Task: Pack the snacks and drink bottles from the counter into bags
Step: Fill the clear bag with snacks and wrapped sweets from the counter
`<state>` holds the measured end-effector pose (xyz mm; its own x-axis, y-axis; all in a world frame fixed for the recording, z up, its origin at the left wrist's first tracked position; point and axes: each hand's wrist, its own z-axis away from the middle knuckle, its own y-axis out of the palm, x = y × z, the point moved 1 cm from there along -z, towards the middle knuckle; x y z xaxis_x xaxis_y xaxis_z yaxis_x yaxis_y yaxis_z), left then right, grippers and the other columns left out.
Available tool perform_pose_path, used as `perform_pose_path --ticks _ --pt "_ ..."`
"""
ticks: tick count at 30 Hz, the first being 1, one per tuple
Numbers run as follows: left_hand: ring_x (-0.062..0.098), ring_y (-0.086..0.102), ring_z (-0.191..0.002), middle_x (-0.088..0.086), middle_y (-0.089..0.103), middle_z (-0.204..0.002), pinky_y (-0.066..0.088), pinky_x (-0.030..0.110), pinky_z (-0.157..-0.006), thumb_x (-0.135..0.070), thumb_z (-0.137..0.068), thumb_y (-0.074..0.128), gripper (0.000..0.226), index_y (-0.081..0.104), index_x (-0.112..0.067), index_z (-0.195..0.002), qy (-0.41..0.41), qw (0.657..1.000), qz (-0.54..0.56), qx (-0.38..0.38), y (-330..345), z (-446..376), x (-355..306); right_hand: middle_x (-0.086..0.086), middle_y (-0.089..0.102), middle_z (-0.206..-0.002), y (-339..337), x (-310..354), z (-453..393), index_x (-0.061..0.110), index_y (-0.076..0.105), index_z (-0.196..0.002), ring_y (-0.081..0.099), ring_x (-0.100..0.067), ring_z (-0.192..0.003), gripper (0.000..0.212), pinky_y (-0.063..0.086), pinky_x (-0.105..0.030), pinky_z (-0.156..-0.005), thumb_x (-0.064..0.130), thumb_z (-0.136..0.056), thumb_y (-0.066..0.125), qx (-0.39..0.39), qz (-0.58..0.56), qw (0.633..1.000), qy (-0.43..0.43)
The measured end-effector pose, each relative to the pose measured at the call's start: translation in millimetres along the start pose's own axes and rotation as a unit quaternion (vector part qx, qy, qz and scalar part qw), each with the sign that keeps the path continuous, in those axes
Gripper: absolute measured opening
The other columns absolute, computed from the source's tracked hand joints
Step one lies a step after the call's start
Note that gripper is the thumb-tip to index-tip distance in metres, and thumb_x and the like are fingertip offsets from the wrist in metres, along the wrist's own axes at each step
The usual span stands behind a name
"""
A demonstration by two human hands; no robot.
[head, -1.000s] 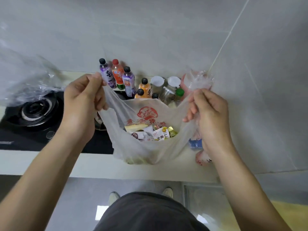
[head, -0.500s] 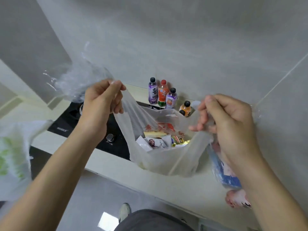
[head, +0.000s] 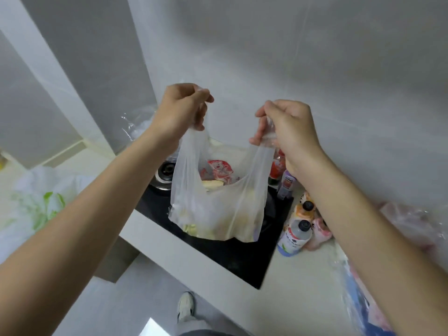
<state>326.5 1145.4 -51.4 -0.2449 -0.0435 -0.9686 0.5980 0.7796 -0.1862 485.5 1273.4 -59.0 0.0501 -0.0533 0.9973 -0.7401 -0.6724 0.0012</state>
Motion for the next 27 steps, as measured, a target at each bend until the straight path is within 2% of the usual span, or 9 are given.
perform_pose_path --ticks 6,10,14,17,20,23,25,27 --pt "0.016 0.051 -0.045 0.002 0.052 -0.058 0.049 0.029 -0.055 -0.012 -0.101 0.051 0.021 0.065 -0.003 -0.089 0.014 0.998 -0.018 0.056 -15.9 -84.8 17.0 0.001 0.054 -0.053 47.3 -10.4 -79.0 0.003 0.065 -0.084 0.056 -0.020 -0.049 0.022 0.065 -0.050 -0.070 0.007 -0.100 0.050 -0.057 0.059 0.997 -0.005" --pt "0.019 0.058 -0.059 0.008 0.060 -0.067 0.053 0.031 -0.063 -0.011 -0.099 0.049 0.020 0.066 -0.001 -0.092 0.019 0.992 -0.055 0.109 -17.4 -143.7 31.1 0.002 0.053 -0.050 72.3 -22.3 -142.2 0.007 0.062 -0.079 0.054 -0.020 -0.047 0.023 0.062 -0.046 -0.068 0.007 -0.097 0.049 -0.107 0.088 0.990 0.000" --pt "0.011 0.059 -0.059 0.007 0.067 -0.072 0.046 0.016 -0.059 -0.008 -0.099 0.050 0.020 0.068 -0.001 -0.095 0.001 0.986 -0.104 0.131 -13.9 -199.4 54.3 -0.007 0.054 -0.061 89.0 -43.6 -192.6 0.006 0.061 -0.078 0.053 -0.022 -0.053 0.025 0.055 -0.036 -0.062 0.004 -0.099 0.048 -0.134 0.100 0.985 0.045" --pt "0.013 0.059 -0.065 0.005 0.070 -0.074 0.046 0.023 -0.064 -0.008 -0.098 0.052 0.017 0.068 -0.004 -0.095 -0.037 0.980 -0.118 0.158 -11.3 -230.5 81.0 -0.008 0.059 -0.064 95.7 -65.9 -219.9 0.005 0.062 -0.081 0.060 -0.024 -0.057 0.020 0.052 -0.030 -0.060 0.003 -0.096 0.049 -0.138 0.144 0.978 0.068" --pt "0.017 0.061 -0.071 0.007 0.071 -0.078 0.049 0.028 -0.073 -0.007 -0.099 0.053 0.016 0.068 -0.003 -0.096 -0.055 0.973 -0.127 0.184 -6.6 -248.6 110.1 -0.007 0.065 -0.065 96.2 -86.8 -235.7 0.008 0.062 -0.085 0.065 -0.021 -0.059 0.012 0.052 -0.029 -0.065 0.007 -0.092 0.053 -0.134 0.208 0.965 0.084" --pt "0.022 0.062 -0.081 0.008 0.071 -0.083 0.053 0.036 -0.083 -0.007 -0.098 0.051 0.017 0.067 -0.008 -0.093 -0.056 0.967 -0.130 0.211 -3.2 -255.7 130.5 -0.007 0.068 -0.071 95.6 -100.3 -241.7 0.014 0.059 -0.084 0.059 -0.014 -0.053 0.008 0.042 -0.026 -0.058 0.012 -0.091 0.056 -0.141 0.252 0.953 0.096" --pt "0.023 0.062 -0.086 0.008 0.072 -0.088 0.052 0.035 -0.084 -0.012 -0.099 0.053 0.015 0.066 -0.011 -0.091 -0.048 0.966 -0.140 0.214 -2.6 -258.7 138.3 -0.008 0.071 -0.075 95.2 -104.8 -245.1 0.014 0.060 -0.082 0.060 -0.016 -0.058 0.011 0.041 -0.026 -0.060 0.014 -0.092 0.055 -0.152 0.265 0.947 0.101" --pt "0.027 0.064 -0.091 0.010 0.072 -0.096 0.051 0.033 -0.080 -0.018 -0.099 0.053 0.019 0.066 -0.007 -0.092 -0.025 0.959 -0.195 0.206 -3.7 -261.4 142.6 -0.014 0.071 -0.080 95.1 -106.7 -247.1 0.016 0.054 -0.073 0.065 -0.025 -0.069 0.019 0.040 -0.028 -0.065 0.017 -0.092 0.052 -0.143 0.314 0.934 0.092"
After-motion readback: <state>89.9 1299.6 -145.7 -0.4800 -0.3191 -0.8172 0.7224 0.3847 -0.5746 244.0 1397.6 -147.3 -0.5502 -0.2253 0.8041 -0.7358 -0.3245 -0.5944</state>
